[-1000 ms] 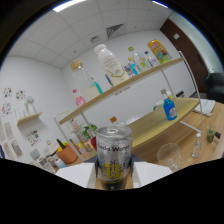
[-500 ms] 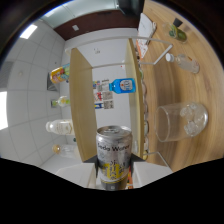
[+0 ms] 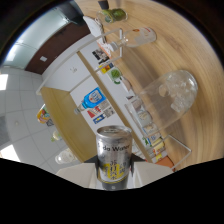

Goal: Make me a cup of Mojito.

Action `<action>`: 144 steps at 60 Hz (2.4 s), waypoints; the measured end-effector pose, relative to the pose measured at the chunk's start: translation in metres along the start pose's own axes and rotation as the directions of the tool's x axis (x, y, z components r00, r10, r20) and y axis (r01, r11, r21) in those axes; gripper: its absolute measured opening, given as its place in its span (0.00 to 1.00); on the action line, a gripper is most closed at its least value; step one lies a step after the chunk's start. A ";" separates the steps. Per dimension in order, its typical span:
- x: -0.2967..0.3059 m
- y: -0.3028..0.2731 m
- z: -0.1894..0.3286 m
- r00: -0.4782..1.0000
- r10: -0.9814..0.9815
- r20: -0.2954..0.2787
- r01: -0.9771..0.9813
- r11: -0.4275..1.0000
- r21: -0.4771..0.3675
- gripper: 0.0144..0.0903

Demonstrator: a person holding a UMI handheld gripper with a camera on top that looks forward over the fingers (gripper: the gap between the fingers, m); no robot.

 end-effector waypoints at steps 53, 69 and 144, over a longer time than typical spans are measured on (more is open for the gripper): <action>0.129 0.016 0.009 -0.470 -0.878 0.095 0.824 -0.475 -0.309 0.47; 0.168 -0.002 0.008 -0.487 -0.868 0.098 0.780 -0.482 -0.399 0.47; 0.074 -0.008 -0.140 -0.576 -0.817 -0.032 0.620 -0.411 -0.668 0.94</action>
